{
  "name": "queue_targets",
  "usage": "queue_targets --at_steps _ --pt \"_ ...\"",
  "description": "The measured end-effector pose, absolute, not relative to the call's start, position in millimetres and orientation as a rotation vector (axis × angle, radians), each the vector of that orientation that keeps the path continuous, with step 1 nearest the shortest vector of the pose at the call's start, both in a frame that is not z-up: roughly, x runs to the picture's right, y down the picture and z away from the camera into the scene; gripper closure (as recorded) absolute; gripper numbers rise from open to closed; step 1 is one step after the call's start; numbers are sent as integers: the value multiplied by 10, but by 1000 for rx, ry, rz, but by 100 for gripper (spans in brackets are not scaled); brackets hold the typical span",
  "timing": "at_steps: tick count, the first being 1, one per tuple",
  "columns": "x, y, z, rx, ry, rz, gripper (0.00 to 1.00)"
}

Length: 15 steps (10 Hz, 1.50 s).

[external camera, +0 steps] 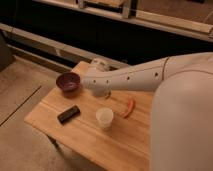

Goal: Push the ceramic bowl across the table

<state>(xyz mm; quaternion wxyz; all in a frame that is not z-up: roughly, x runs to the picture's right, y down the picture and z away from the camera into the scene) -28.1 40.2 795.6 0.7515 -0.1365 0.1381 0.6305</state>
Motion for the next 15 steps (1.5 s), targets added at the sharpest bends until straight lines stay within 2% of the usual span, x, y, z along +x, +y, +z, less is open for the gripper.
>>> queue_targets --at_steps 9,15 --pt "-622 141 8507 -432 208 1266 100" --pt "-793 34 8656 -502 125 1164 100"
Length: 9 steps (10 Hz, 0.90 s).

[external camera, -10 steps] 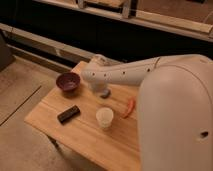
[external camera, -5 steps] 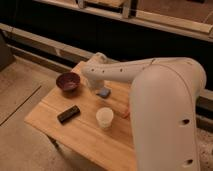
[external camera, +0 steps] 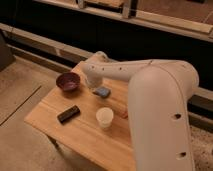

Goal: Push the ceramic bowl across the table

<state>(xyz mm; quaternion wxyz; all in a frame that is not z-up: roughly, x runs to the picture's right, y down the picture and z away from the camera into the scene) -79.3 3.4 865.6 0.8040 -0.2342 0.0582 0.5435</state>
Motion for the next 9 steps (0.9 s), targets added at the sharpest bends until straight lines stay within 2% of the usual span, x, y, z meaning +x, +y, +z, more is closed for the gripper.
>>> queue_targets --at_steps 9 --pt "-1043 -87 8779 -561 90 1003 100"
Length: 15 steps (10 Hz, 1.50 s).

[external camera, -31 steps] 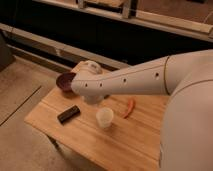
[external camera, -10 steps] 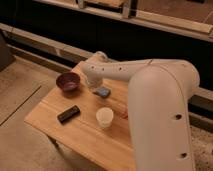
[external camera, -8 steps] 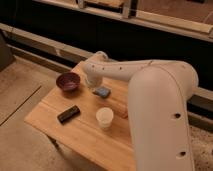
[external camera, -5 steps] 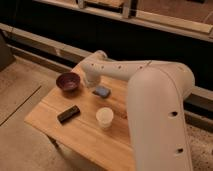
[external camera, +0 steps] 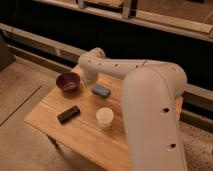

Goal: Push the ceramic bowl across the table

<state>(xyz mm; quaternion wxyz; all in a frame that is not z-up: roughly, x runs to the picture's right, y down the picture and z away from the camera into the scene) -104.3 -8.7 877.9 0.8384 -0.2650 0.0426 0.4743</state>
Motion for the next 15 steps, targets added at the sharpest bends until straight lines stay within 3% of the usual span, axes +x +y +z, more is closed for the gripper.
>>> queue_targets --at_steps 5,15 --pt "-1110 -119 8998 -558 141 986 100" --pt "-1178 -182 8997 -556 126 991 100"
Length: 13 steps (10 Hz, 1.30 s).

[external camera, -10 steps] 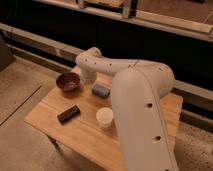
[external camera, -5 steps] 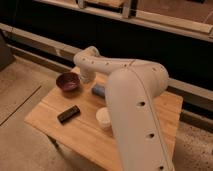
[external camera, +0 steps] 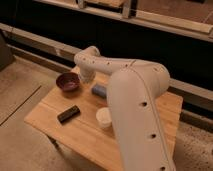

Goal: Push the ceramic bowl across the table

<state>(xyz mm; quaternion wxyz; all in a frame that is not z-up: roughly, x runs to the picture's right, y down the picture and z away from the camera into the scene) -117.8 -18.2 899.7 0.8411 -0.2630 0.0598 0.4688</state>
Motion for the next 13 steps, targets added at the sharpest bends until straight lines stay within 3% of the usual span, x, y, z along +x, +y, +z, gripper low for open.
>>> queue_targets --at_steps 13 --pt "-1298 -256 9014 -551 67 954 100"
